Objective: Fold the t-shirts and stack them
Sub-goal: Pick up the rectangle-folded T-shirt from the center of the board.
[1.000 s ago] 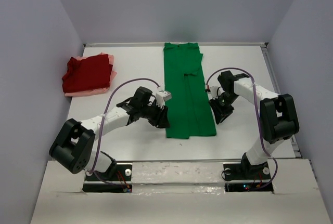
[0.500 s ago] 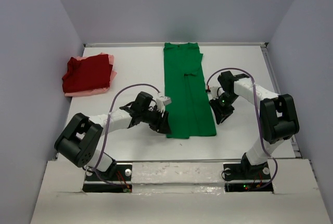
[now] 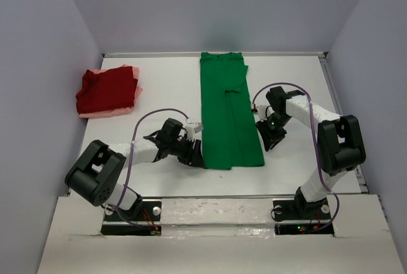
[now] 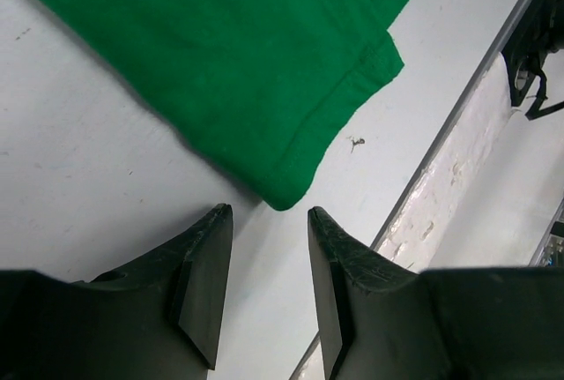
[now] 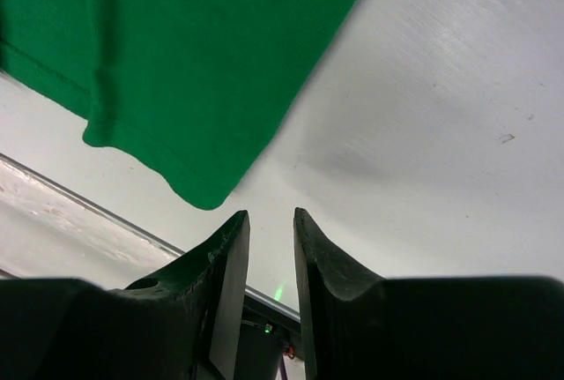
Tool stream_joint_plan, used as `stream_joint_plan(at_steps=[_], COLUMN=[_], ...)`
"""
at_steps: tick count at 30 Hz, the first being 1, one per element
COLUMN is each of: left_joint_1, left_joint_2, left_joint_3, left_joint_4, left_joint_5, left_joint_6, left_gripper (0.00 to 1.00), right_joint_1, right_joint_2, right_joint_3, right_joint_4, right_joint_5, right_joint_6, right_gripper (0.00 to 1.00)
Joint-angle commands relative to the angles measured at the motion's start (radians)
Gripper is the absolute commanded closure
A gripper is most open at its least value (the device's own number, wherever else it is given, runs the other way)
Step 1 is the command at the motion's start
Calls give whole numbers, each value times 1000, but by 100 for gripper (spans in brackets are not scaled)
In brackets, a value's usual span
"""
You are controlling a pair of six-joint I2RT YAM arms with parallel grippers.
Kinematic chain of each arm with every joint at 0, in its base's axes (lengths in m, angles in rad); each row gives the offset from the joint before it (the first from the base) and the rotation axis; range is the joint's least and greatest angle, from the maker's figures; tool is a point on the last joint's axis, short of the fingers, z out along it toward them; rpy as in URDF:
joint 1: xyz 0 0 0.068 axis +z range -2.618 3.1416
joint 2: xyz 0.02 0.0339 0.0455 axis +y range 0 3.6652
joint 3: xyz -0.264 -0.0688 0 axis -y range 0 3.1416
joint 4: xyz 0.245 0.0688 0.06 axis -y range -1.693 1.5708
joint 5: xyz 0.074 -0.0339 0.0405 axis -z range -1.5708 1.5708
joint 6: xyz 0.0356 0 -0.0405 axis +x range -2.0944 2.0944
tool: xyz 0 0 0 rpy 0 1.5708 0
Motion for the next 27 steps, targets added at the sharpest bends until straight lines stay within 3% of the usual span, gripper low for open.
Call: stream_joint_plan(at_steps=[1, 17, 21, 22, 23, 27], left_joint_1=[3, 0, -12, -20, -23, -34], left_joint_2=[11, 150, 158, 160, 157, 137], left_joint_3=[-2, 68, 76, 81, 82, 88], left_joint_4=[29, 46, 43, 40, 36, 17], left_joint_5=[-29, 32, 47, 49, 47, 41], left_joint_6=[-15, -27, -24, -15, -10, -1], left_gripper=[51, 54, 78, 96, 100, 100], right_joint_1=[8, 8, 8, 8, 8, 8], right_joint_2=[-18, 0, 8, 10, 14, 29], right_joint_3=[3, -10, -10, -12, -12, -10], right_joint_4=[20, 20, 5, 5, 5, 0], right_joint_5=[12, 37, 35, 37, 37, 24], right_joint_6=[-11, -40, -51, -52, -53, -57], right_gripper=[67, 66, 66, 66, 66, 67])
